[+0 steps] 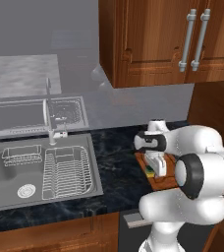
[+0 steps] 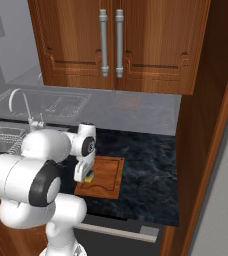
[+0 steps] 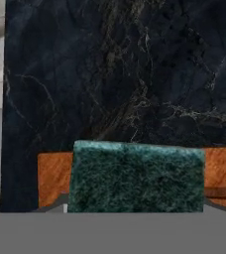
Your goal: Pick up the sponge from the counter and clean the cutting board by briefly scrubbing or pressing down on the cutting board. Once finished, release the sponge.
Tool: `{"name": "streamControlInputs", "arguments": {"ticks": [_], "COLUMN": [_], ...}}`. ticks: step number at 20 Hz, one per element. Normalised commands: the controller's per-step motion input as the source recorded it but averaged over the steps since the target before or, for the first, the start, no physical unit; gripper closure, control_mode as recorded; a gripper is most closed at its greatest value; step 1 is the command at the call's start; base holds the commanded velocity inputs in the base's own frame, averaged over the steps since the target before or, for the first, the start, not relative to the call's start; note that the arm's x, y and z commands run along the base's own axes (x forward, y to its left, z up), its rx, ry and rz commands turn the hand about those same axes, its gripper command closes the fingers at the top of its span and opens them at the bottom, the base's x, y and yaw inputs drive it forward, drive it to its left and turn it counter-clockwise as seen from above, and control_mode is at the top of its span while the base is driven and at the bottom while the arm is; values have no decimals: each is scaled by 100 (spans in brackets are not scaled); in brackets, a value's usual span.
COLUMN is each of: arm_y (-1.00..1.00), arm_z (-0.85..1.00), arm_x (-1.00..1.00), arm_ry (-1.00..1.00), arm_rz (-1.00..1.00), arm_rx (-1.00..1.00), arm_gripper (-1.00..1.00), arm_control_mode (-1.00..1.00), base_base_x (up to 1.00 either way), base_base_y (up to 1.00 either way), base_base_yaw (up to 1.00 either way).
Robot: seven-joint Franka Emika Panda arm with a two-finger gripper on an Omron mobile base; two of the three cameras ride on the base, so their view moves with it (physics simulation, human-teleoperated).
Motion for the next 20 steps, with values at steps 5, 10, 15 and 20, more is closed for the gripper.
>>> {"name": "streamControlInputs", "arguments": {"ticks": [5, 10, 15, 20], "arm_y": [-1, 0, 0, 1], "arm_z": [-40, -36, -28, 4], "arm_x": [-99, -90, -70, -34], "arm_ry": [-7, -5, 1, 4], "arm_rz": [0, 0, 0, 4], "arm_rx": [0, 0, 0, 0], "arm_gripper": [100, 100, 100, 100], "arm_control_mode": [-100, -100, -100, -100], "base_base_x": [0, 0, 0, 0], "base_base_y": [0, 0, 0, 0], "base_base_yaw": [0, 0, 0, 0]}}
